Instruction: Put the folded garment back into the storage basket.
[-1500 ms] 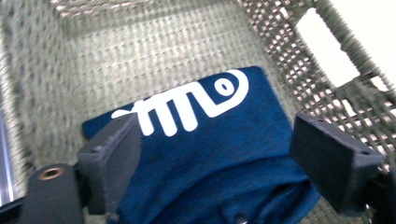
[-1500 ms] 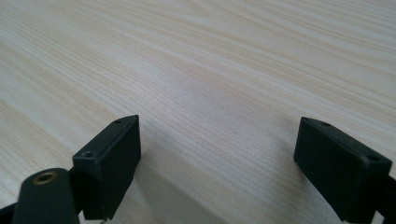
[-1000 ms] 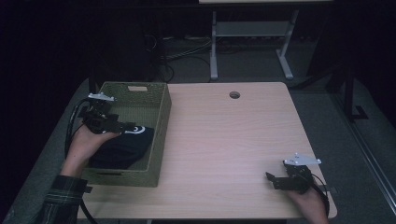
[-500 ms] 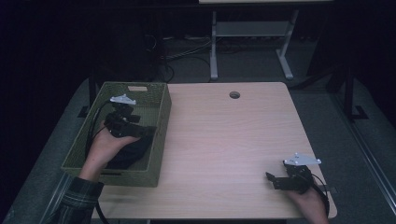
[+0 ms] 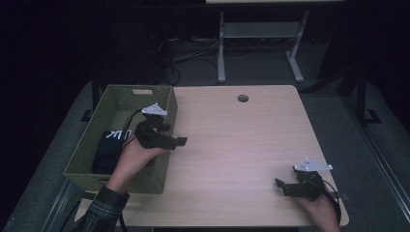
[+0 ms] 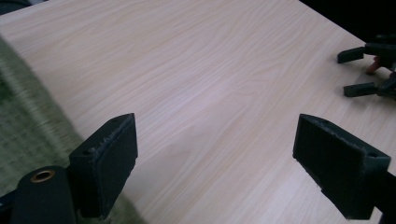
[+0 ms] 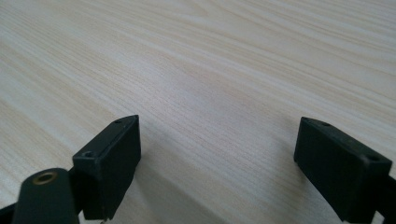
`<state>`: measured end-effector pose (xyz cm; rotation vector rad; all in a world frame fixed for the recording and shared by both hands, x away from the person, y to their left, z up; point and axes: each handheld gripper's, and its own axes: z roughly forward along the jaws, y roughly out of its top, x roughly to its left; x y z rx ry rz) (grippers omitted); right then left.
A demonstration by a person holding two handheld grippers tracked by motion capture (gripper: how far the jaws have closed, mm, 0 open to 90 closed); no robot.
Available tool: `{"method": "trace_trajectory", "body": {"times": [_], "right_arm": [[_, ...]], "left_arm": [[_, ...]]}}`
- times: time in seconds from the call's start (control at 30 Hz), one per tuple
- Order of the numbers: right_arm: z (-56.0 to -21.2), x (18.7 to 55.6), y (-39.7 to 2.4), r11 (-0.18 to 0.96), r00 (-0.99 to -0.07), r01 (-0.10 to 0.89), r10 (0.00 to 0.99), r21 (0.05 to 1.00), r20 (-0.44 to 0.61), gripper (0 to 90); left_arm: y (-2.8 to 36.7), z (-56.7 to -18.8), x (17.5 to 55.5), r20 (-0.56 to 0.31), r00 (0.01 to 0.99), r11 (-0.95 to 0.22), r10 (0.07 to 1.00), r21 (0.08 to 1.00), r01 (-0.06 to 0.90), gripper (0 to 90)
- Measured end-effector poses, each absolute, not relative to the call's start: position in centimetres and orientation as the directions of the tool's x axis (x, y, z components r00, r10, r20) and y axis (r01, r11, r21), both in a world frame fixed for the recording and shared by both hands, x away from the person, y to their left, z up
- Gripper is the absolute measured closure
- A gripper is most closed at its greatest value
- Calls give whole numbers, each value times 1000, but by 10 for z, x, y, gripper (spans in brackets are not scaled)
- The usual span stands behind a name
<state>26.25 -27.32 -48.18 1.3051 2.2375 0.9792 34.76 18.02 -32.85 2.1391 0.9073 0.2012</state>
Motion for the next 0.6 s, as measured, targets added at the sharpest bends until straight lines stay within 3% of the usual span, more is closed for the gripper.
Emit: {"method": "trace_trajectory", "body": {"times": [0.6], "right_arm": [[-482,263,-273,329,-502,606,865,724,27,144]], "left_arm": [[123,-369,329,-127,791,-484,599,729,484,137]]}}
